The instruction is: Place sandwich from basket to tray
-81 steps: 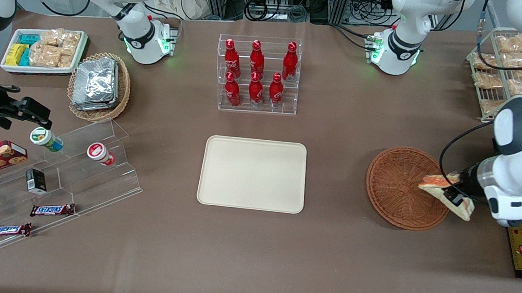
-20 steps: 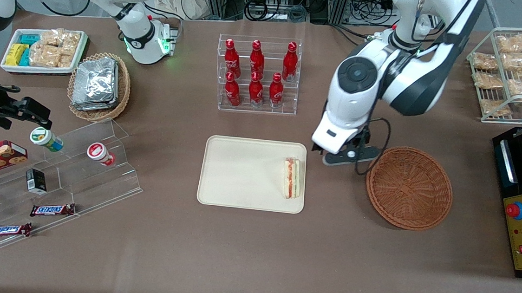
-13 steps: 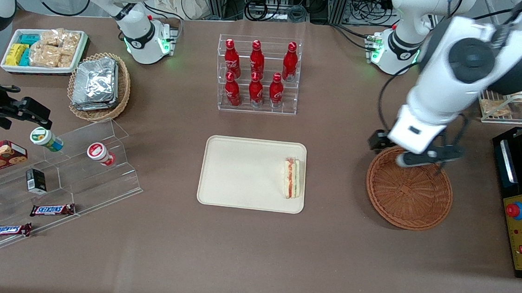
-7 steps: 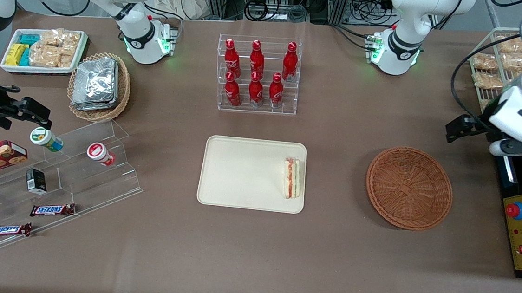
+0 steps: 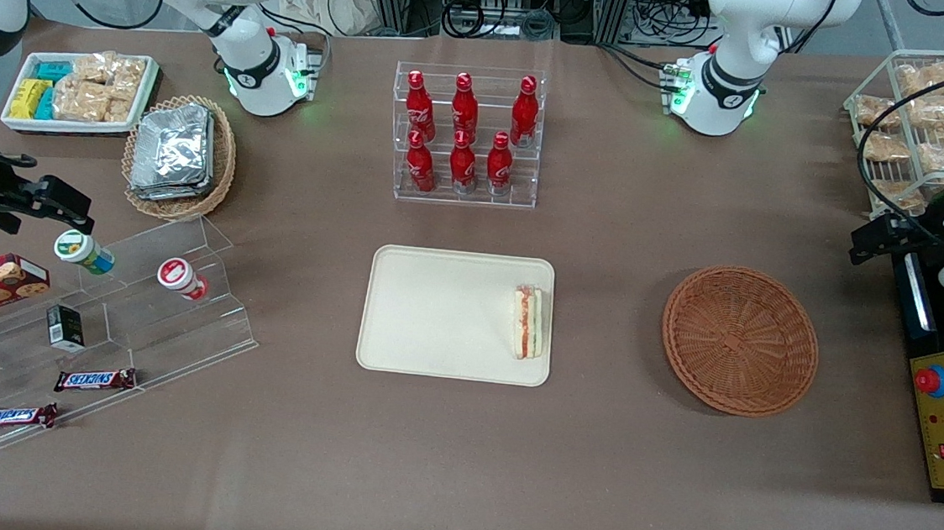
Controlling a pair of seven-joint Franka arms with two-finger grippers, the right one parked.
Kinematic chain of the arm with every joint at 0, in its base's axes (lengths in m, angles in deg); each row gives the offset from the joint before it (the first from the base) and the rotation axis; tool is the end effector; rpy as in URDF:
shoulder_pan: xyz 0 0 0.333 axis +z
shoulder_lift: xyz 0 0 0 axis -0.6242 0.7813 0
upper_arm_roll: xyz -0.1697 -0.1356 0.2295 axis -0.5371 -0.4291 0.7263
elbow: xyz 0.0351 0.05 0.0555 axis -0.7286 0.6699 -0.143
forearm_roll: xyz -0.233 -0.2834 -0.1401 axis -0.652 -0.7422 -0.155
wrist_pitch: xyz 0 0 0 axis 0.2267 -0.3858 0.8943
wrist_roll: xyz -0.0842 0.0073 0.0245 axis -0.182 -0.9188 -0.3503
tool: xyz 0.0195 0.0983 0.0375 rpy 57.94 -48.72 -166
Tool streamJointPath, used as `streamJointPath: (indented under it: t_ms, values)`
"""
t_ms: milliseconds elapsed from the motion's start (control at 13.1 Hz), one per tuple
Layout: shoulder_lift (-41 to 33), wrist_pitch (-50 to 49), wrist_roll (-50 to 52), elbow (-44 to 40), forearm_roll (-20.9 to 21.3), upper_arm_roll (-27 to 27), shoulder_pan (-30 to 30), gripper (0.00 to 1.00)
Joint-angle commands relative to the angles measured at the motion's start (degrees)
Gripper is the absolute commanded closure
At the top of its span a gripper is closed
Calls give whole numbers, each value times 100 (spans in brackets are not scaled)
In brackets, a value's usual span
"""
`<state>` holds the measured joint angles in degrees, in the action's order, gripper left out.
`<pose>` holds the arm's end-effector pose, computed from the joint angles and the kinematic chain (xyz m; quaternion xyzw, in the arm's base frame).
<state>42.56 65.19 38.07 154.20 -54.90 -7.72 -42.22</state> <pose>0.5557 0.0096 0.5765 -0.9997 -0.0219 0.0058 0.0136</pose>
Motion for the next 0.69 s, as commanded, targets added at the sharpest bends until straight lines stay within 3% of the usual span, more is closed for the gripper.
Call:
streamJointPath:
  t_ms: [0,229,611]
  values:
    - [420,-212,-131,-543,-49,-86,78,0]
    - [737,-477,-123,-1026,-57,-174,148,0]
    - [737,-468,-158,-1072,-66,-174,192,0]
